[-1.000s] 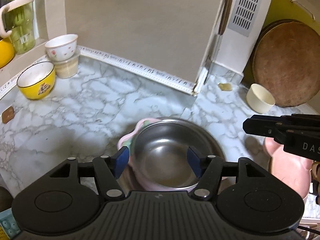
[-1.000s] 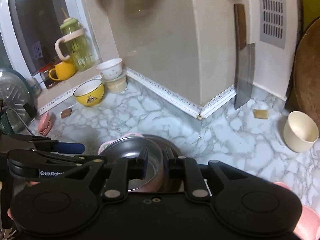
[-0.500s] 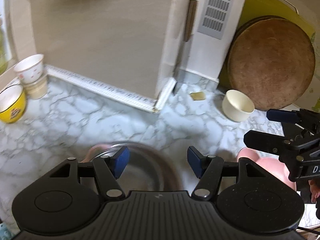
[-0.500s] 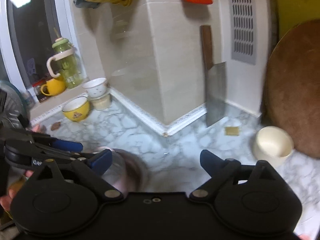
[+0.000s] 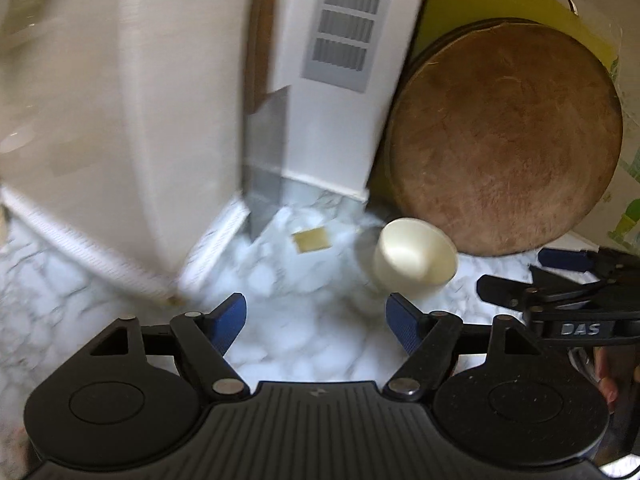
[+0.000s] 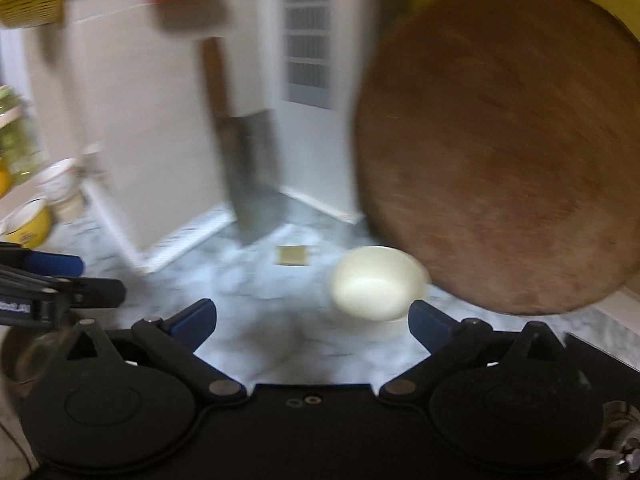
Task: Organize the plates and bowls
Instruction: 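Move both grippers to the cream bowl beside the cutting board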
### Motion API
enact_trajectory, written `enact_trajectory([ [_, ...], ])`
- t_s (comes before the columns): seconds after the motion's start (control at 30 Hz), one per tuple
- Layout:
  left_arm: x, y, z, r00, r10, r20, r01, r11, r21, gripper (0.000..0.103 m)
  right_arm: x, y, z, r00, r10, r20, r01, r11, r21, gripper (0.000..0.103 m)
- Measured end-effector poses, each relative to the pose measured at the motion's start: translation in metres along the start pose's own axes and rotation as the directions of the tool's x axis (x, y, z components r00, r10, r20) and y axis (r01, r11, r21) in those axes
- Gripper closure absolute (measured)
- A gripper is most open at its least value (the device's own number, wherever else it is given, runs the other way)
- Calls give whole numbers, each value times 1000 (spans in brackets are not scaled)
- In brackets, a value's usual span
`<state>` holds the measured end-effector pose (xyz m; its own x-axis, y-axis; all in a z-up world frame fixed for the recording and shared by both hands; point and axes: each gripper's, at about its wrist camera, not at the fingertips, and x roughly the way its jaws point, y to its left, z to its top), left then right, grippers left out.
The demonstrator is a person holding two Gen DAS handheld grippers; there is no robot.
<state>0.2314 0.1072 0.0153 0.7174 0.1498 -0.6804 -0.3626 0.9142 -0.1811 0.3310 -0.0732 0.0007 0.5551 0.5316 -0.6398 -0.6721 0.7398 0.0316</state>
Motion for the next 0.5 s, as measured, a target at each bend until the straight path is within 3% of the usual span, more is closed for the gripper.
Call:
enact_trajectory([
  [0.27,63,-48,28,999,26,-36,-24,998,60,26,40,-52,10,997,-55,-54,59,994,86,1],
  [0.5,121,-62,39,995,55,-88,-50,997,56,26,75,-85,14,992,-67,-108,85,983,165,7],
])
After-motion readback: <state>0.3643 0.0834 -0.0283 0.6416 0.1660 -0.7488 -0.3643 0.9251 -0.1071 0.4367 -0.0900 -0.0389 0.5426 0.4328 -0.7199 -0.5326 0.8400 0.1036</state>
